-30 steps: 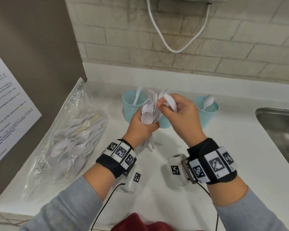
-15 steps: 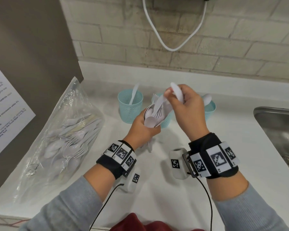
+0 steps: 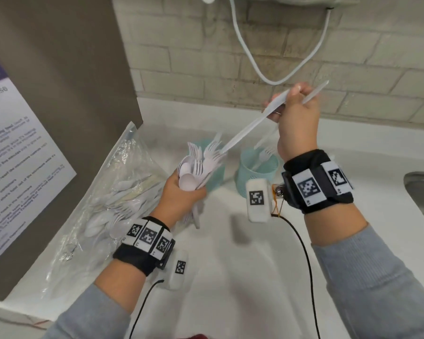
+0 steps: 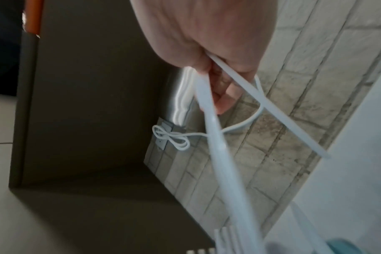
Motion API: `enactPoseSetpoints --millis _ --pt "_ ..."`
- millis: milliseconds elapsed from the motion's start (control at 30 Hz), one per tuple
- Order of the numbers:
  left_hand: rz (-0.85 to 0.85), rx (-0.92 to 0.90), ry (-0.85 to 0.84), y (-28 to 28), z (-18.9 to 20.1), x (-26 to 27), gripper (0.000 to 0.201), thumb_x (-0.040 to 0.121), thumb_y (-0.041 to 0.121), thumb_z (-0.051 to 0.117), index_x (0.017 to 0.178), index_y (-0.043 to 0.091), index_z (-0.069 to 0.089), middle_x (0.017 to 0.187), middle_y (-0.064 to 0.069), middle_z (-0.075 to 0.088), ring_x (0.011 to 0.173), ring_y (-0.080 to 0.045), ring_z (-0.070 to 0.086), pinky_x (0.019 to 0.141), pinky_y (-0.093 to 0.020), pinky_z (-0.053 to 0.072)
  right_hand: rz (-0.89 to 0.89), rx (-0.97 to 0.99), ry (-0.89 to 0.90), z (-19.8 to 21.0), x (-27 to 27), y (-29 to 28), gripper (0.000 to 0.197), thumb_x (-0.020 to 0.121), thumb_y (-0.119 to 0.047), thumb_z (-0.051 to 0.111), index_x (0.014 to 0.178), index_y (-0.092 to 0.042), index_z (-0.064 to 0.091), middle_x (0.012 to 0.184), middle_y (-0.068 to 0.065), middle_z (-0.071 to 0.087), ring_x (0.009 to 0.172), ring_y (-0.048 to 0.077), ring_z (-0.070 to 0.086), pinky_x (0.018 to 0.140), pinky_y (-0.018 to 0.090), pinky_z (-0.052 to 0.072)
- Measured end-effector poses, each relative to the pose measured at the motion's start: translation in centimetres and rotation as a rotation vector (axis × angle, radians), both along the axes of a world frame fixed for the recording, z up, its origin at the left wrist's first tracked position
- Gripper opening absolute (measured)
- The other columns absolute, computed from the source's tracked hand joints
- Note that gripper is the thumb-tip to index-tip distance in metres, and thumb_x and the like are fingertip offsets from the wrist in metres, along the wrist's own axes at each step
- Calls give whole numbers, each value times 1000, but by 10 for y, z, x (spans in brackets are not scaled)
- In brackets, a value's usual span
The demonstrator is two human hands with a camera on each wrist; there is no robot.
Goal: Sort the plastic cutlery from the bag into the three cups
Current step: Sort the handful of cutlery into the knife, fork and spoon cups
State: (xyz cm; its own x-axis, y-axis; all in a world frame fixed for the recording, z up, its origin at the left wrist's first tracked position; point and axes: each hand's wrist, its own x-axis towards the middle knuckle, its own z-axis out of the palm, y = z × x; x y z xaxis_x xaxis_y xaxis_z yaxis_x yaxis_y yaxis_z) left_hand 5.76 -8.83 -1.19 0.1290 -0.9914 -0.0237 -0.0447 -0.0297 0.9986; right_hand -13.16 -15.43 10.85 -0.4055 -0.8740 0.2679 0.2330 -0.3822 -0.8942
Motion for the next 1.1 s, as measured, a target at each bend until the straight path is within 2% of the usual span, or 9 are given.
enactPoseSetpoints --millis 100,267,533,600,700,800,900,1000,1100 --pt "66 -17 12 2 4 22 37 75 -2 71 107 12 60 86 7 66 64 6 63 54 -9 47 32 -51 -42 4 18 -16 15 103 -13 29 93 -19 39 77 8 52 66 26 60 58 25 54" --pt "137 -17 30 4 8 45 37 75 1 73 108 10 60 86 6 67 64 7 63 54 -10 48 87 -108 14 -15 57 -42 7 103 -9 30 99 -10 36 67 5 47 55 11 53 58 28 51" --pt "116 31 59 1 11 46 29 73 0 74 100 1 65 82 -3 70 68 -9 66 59 -17 52 219 90 355 -73 83 -44 19 95 3 38 102 -14 43 75 2 51 64 17 57 72 26 51" --pt "91 35 73 1 11 43 24 73 -1 74 96 3 66 77 0 69 65 -7 65 57 -17 51 228 116 439 -81 79 -42 18 92 -4 53 105 -15 46 77 4 57 72 20 61 80 32 50" --pt "68 39 87 0 10 35 24 72 -1 74 94 5 66 75 3 69 65 -5 65 57 -17 50 259 123 502 -76 73 -40 35 86 -20 68 116 -17 48 80 1 59 77 15 58 76 16 47" --pt "39 38 89 -2 11 28 24 72 -2 73 95 3 67 77 1 69 66 -4 65 57 -17 50 279 155 559 -69 69 -36 49 86 -31 68 127 -18 46 95 2 59 90 13 58 85 17 45" --pt "7 41 94 -3 13 24 23 73 -1 74 94 3 67 79 0 69 67 -5 66 58 -17 50 227 76 567 -59 60 -24 34 92 -31 60 122 -17 56 102 -5 61 104 10 58 95 23 42" --pt "-23 42 96 -3 14 20 25 72 0 75 96 3 67 81 0 71 72 -8 67 61 -17 51 369 50 520 -47 52 -7 26 93 -28 58 107 -9 69 103 0 68 92 -2 62 84 11 45" --pt "-51 28 99 -3 15 13 29 71 -1 76 98 5 68 84 0 72 75 -8 68 63 -18 51 485 103 563 -46 46 2 21 91 -25 61 95 -7 73 88 6 72 80 8 63 74 13 49"
